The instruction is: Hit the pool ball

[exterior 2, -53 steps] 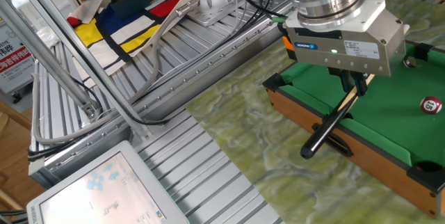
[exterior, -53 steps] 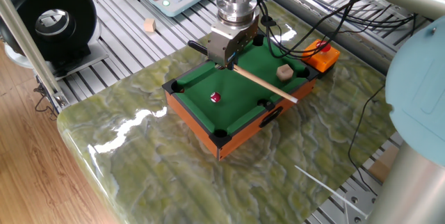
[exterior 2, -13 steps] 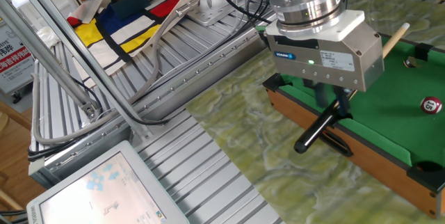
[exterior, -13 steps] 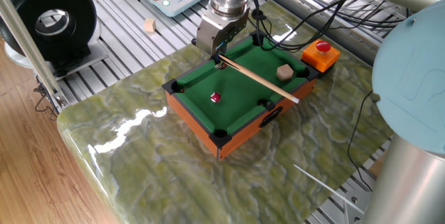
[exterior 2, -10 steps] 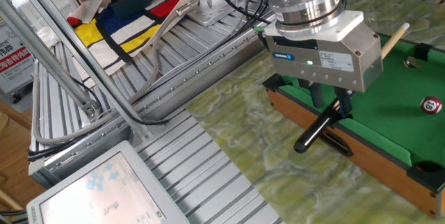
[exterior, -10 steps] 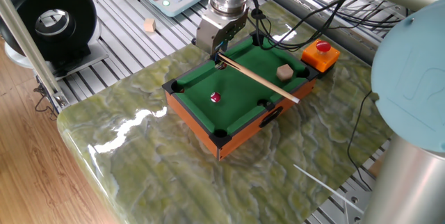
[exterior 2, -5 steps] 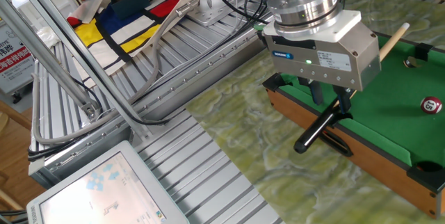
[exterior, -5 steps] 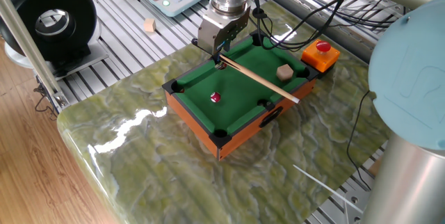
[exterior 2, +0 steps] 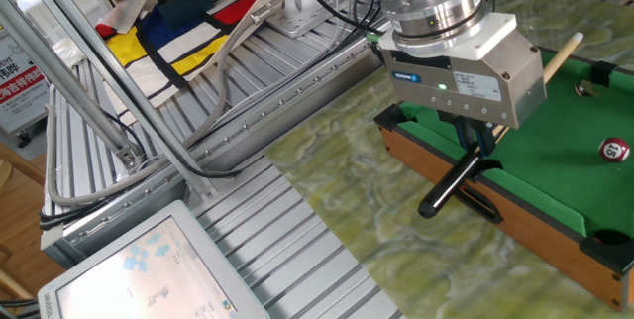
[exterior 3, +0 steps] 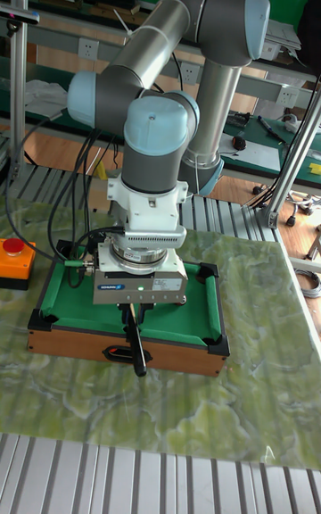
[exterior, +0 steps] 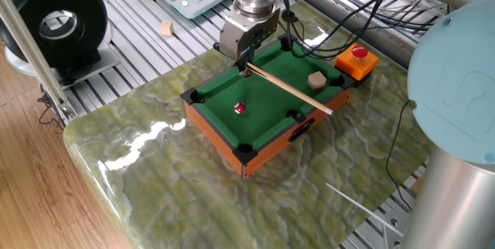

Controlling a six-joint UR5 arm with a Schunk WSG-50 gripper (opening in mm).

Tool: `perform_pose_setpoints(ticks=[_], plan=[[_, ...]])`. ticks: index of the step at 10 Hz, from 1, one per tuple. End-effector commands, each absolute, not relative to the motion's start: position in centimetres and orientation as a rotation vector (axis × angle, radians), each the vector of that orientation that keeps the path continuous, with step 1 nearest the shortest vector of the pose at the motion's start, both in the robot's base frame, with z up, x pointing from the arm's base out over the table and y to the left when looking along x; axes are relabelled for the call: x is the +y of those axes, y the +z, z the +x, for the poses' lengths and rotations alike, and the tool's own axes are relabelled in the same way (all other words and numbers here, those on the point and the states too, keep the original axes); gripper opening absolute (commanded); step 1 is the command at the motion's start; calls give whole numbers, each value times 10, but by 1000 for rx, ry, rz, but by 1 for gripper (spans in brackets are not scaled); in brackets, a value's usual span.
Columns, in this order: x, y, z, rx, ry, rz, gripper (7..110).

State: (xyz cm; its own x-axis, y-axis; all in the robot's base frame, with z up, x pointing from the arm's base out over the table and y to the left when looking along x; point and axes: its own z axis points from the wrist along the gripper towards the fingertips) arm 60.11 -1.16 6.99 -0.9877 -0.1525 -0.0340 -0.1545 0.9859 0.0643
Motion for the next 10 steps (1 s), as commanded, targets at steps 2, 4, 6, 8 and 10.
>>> perform_pose_setpoints(ticks=[2, 4, 6, 8, 10], plan=[[-11, 71, 606, 3084, 115, -231, 22], [-11, 71, 606, 3083, 110, -224, 22], [-13, 71, 607, 3083, 100, -224, 22], [-22, 71, 610, 3071, 41, -248, 22], [-16, 71, 609, 3073, 79, -245, 22]])
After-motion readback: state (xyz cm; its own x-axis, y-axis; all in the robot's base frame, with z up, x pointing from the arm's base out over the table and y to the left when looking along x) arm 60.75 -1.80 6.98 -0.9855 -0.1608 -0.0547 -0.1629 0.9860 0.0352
